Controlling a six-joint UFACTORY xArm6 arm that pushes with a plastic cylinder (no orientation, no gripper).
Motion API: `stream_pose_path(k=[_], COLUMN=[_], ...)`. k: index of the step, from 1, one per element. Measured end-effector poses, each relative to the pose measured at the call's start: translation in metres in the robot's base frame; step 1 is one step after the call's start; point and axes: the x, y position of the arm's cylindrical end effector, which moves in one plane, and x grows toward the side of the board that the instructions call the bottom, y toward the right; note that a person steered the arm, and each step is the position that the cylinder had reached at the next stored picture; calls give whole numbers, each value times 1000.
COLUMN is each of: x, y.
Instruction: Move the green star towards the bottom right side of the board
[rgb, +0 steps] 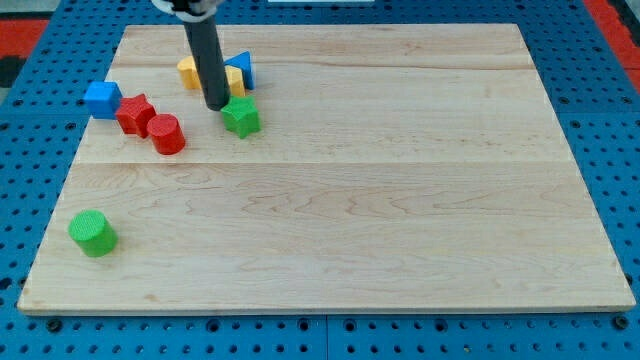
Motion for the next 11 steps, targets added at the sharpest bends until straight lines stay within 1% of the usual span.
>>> stream_pose_path(k=[1, 2, 3, 4, 5, 6, 7, 8, 9, 10, 11], x=[66, 70, 52, 27, 39, 93, 80, 59, 25, 64, 62], y=[32, 73, 35, 39, 97, 118, 173, 148, 143, 227, 262])
